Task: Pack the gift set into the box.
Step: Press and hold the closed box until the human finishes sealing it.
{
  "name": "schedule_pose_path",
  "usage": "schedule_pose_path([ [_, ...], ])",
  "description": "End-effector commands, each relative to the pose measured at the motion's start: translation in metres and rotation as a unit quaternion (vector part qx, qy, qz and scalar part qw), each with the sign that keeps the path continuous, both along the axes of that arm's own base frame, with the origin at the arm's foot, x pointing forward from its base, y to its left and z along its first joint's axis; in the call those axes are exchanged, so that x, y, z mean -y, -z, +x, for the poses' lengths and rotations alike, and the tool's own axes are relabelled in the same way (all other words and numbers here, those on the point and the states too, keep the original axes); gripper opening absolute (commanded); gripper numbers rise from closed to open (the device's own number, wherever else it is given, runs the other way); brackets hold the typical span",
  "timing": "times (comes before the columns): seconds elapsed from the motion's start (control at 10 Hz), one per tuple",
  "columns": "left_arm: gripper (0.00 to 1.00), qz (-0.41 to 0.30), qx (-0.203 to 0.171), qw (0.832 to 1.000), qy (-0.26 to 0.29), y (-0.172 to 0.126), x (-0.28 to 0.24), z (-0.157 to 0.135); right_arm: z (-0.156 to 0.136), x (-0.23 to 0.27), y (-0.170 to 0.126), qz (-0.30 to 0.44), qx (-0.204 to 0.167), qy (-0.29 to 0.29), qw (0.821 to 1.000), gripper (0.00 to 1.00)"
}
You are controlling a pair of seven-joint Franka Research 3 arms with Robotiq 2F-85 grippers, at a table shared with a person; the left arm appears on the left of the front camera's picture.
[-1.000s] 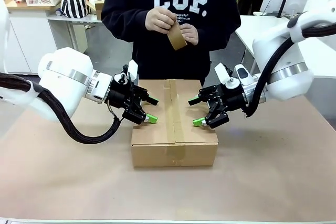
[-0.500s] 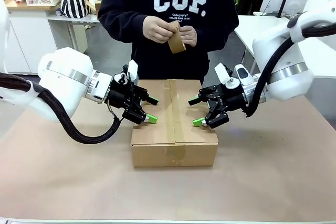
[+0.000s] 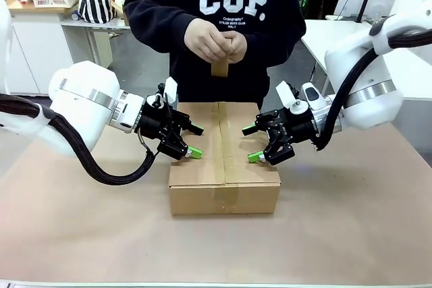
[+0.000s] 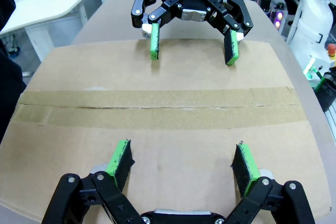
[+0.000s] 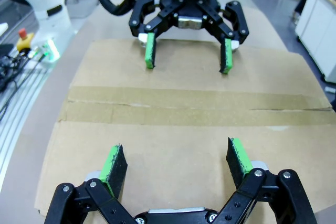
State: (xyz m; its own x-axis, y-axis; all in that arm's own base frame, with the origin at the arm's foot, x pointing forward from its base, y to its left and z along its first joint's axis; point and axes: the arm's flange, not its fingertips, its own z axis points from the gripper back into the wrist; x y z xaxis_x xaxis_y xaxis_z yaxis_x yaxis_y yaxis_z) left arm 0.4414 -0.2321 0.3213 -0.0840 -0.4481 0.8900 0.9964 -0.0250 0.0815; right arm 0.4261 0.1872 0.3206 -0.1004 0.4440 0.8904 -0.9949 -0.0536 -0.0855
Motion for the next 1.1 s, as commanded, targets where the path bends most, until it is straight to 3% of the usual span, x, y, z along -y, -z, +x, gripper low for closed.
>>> schedule_pose_path([
  [0.0, 1.00, 0.000, -0.005, 1.000, 0.000, 0.0031, -0.0006, -0.0014, -0.0012, 0.0001, 0.0026, -0.004, 0.000, 0.001, 1.000, 1.00],
  [1.0, 1.00, 0.000, -0.005, 1.000, 0.000, 0.0031, -0.0006, -0.0014, -0.0012, 0.0001, 0.0026, -0.004, 0.000, 0.001, 1.000, 1.00],
])
